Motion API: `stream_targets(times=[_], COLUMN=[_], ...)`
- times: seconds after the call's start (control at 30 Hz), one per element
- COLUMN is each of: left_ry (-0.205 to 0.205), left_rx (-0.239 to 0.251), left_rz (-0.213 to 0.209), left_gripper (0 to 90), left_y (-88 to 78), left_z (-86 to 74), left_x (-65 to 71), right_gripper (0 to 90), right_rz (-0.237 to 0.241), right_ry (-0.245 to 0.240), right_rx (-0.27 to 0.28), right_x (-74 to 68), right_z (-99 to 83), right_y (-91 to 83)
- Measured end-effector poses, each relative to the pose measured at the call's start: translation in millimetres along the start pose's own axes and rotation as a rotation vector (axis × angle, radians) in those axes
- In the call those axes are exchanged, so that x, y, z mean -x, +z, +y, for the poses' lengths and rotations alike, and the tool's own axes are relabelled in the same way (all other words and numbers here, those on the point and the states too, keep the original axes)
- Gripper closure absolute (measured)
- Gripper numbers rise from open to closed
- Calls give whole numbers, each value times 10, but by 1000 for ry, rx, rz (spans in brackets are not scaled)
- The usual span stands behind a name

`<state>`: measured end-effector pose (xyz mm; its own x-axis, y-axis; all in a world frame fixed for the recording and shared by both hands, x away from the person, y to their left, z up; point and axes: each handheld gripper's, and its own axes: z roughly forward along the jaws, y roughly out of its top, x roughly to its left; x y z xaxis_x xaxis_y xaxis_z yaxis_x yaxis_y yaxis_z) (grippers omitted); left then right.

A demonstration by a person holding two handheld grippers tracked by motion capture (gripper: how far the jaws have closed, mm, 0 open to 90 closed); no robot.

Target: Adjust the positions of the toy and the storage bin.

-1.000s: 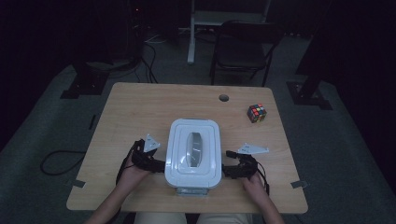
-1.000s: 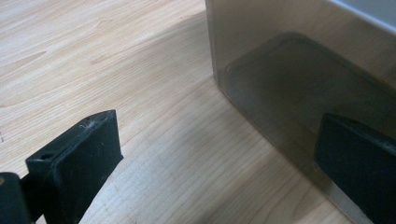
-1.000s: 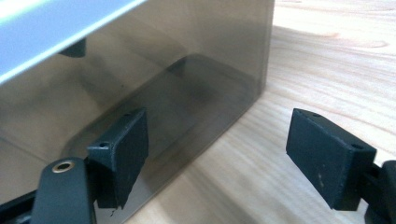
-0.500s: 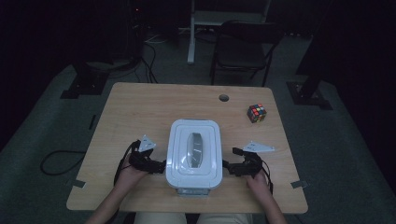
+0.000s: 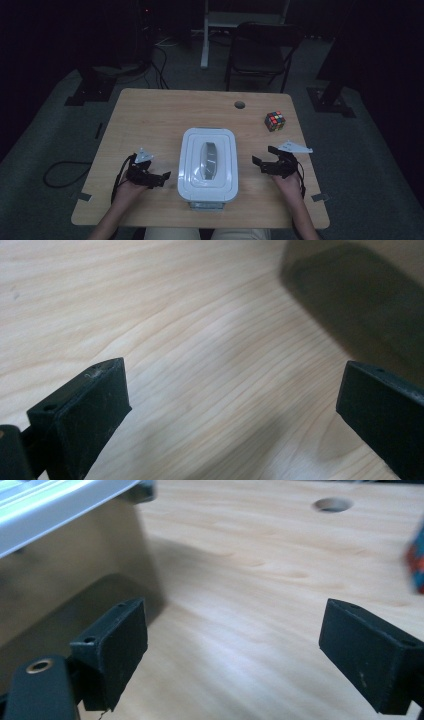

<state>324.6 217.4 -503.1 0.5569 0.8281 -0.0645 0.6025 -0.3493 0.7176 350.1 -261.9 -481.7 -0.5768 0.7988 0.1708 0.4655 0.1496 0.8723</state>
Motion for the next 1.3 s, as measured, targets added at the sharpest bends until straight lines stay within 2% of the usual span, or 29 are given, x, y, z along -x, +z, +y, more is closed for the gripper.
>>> stream_targets(times=[0.07,0.13,0.27,0.3,0.37,0.5,0.63,0.77,0.8,1.0,1.17,1.3], left_ry=[-4,-10,-27,-58,-71,-52,-71,-73,-73,-64,-71,-73], left_rx=[-6,-14,-9,0,-12,-60,-61,-67,-80,-75,-48,-48], left_rz=[3,16,31,39,54,121,130,142,161,169,182,182], left_gripper=[13,13,13,13,13,13,12,12,12,5,6,6], left_y=[-7,-36,-74,-96,-109,-137,-167,-181,-174,-183,-174,-173], left_z=[-18,-64,-107,-139,-167,-227,-300,-350,-380,-407,-428,-428], left_x=[-13,-48,-92,-133,-163,-199,-254,-290,-309,-320,-326,-324], right_gripper=[120,120,120,120,117,116,116,116,116,117,117,117], right_rz=[-15,-37,-67,-70,-99,-139,-176,-189,-197,-225,-256,-275], right_ry=[-2,12,7,6,9,19,36,57,72,84,96,123], right_rx=[4,14,-11,-9,-10,-5,0,-13,-31,-42,-41,-38], right_x=[31,131,240,270,363,527,693,787,857,994,1089,1158], right_z=[17,65,139,162,233,302,349,389,422,495,521,525], right_y=[-6,-14,-5,-5,11,51,94,127,157,220,268,317])
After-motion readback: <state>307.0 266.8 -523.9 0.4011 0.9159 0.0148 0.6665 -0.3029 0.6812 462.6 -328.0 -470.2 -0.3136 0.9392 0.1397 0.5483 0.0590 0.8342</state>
